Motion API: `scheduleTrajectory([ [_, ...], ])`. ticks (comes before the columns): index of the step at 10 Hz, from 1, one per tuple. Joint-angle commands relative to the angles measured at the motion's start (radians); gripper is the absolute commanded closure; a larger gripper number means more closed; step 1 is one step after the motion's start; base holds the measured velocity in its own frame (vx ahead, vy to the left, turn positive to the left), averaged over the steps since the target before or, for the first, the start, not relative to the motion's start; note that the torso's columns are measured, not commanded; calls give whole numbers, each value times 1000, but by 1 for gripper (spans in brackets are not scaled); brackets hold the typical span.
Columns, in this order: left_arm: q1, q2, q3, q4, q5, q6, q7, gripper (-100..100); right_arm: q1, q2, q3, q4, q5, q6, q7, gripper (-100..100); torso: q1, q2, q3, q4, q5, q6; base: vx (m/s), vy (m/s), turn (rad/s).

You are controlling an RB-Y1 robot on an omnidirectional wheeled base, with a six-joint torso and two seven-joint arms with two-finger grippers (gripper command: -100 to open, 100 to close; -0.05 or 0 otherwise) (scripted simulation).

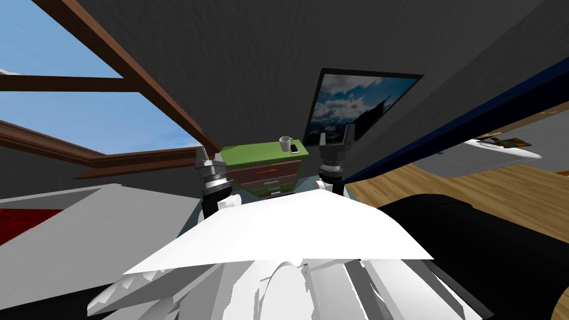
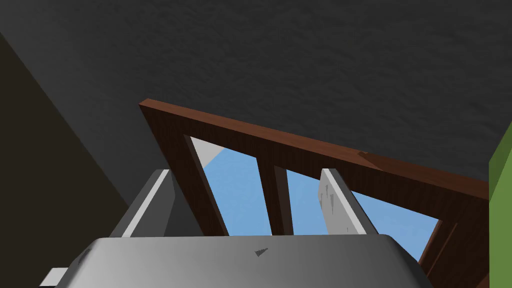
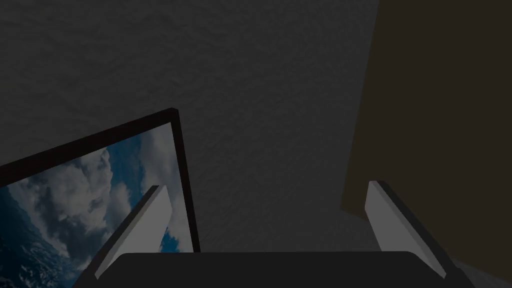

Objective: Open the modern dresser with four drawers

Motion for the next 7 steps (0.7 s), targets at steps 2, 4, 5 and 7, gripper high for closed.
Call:
scheduleTrajectory([
  [2, 0, 0, 0, 0, 0, 0, 0, 0, 0, 0, 0, 0, 0, 0, 0, 0, 0, 104, -209, 105, 0, 0, 0, 0, 0],
  [4, 0, 0, 0, 0, 0, 0, 0, 0, 0, 0, 0, 0, 0, 0, 0, 0, 0, 248, -497, 248, 0, 0, 0, 0, 0],
  [5, 0, 0, 0, 0, 0, 0, 0, 0, 0, 0, 0, 0, 0, 0, 0, 0, 0, 322, -644, 322, 0, 0, 0, 0, 0],
  [7, 0, 0, 0, 0, 0, 0, 0, 0, 0, 0, 0, 0, 0, 0, 0, 0, 0, 470, -939, 470, 0, 0, 0, 0, 0],
])
